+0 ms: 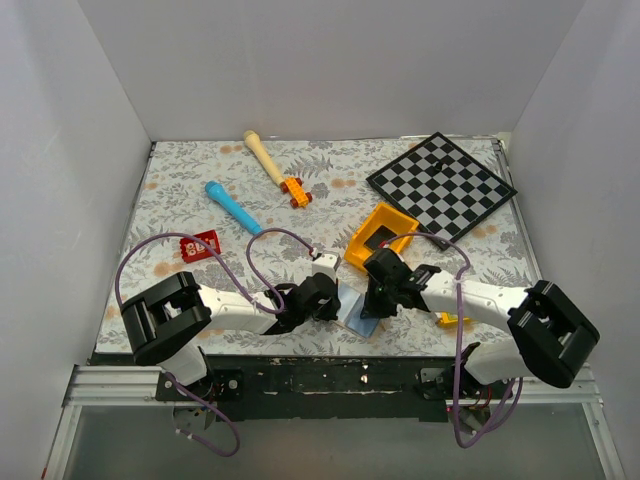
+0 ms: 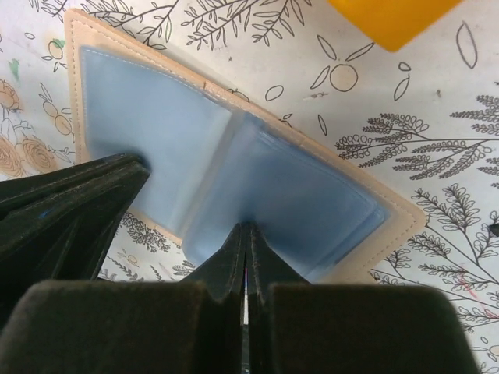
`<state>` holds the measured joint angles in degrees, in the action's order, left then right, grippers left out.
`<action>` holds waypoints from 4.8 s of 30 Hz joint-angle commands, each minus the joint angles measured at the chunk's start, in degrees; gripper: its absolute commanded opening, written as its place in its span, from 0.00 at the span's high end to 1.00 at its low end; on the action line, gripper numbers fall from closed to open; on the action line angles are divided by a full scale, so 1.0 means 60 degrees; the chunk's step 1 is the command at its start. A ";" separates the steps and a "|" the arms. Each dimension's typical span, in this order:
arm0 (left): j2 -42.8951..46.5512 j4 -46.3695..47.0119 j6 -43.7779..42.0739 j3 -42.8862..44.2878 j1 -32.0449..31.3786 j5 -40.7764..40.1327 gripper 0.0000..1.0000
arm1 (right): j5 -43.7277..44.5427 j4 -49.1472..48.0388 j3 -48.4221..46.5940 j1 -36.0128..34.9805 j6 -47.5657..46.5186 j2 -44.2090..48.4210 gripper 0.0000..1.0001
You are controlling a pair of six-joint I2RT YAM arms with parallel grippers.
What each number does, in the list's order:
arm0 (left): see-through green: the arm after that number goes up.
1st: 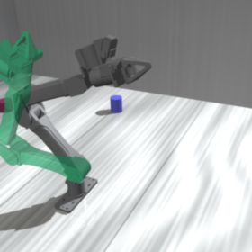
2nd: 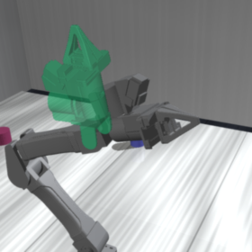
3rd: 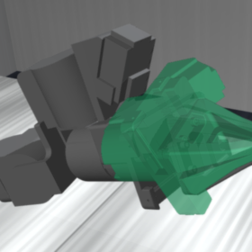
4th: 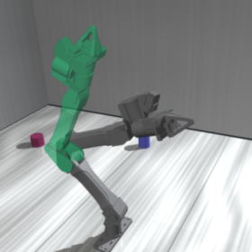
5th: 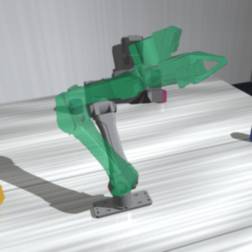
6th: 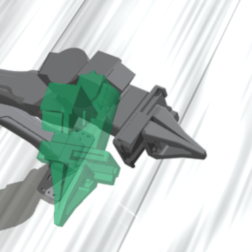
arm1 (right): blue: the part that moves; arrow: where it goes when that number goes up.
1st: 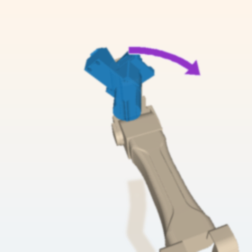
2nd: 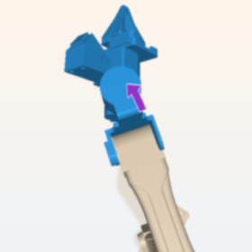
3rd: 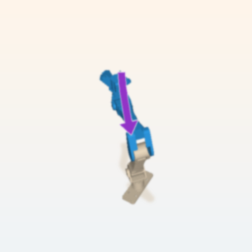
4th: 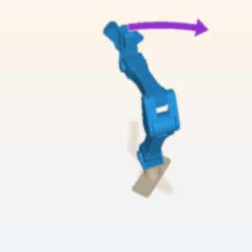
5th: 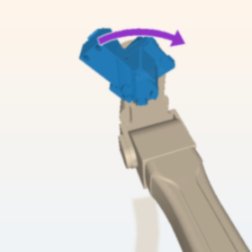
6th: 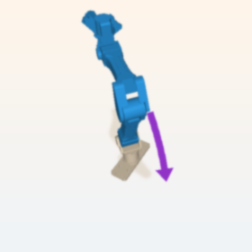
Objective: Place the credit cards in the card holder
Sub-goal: Open the card holder at the center of the board, then pick up the credit card from the storage box.
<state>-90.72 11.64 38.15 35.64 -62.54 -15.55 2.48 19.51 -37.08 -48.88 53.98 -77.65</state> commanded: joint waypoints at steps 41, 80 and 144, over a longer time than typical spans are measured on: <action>0.2081 -0.2716 -0.1230 0.1779 0.0227 -0.0763 0.91 | 0.1943 0.3076 -0.5361 0.3033 -0.3357 0.0022 0.61; -0.0892 -0.2468 -0.2741 0.5121 0.4125 0.2724 0.63 | 0.0436 0.3502 -0.5847 0.5320 -0.1584 -0.2704 0.48; 0.0486 -0.2467 -0.2506 0.3509 0.4257 0.2357 0.67 | -0.0340 0.3589 -0.9874 0.4134 -0.5305 -0.4255 0.54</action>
<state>-90.56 -3.44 23.00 56.73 -37.23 -1.45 3.81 42.94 -93.17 -22.37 20.80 -103.74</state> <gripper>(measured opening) 0.334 0.459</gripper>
